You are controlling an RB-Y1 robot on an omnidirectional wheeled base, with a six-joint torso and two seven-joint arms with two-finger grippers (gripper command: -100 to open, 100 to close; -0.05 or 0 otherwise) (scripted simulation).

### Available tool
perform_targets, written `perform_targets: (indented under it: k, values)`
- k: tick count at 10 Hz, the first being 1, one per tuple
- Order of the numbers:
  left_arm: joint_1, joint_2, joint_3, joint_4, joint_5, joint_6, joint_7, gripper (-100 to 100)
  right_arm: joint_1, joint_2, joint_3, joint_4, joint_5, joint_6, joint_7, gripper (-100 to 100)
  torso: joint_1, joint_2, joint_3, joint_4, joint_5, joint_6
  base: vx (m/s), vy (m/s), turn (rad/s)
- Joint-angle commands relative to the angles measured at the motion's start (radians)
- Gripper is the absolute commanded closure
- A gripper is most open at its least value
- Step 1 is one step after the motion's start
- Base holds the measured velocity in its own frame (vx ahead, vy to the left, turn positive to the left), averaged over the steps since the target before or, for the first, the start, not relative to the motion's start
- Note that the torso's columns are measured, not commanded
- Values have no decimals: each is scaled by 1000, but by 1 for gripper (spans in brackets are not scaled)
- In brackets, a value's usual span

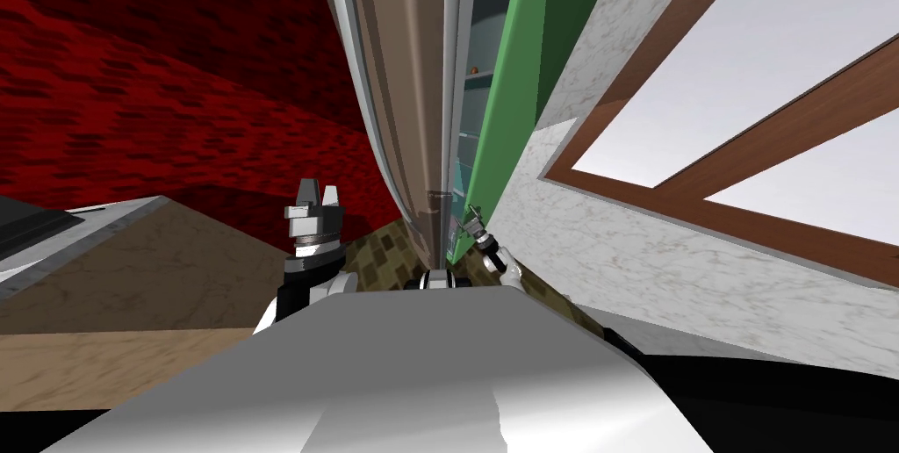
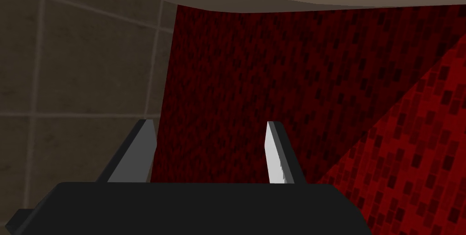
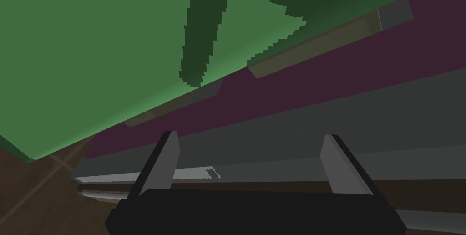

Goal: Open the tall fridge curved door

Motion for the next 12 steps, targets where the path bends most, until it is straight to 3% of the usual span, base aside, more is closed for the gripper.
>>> perform_targets:
  k: [1,2,7,12]
  values:
    - [0,0,0,0,0,0,0,0,-20,4,-5,43,28,-17,50,-100,-1,0,0,0,0,0,-8,46,-102]
    - [0,0,0,0,0,0,0,0,-20,4,-5,43,28,-17,50,-100,0,0,0,0,0,0,-18,47,-46]
    - [0,0,0,0,0,0,0,0,-71,57,-16,149,102,-61,177,-100,1,0,0,0,0,0,-16,61,-107]
    - [0,0,0,0,0,0,0,0,-94,191,-22,196,138,-83,239,-100,1,1,0,0,0,0,-15,40,-50]
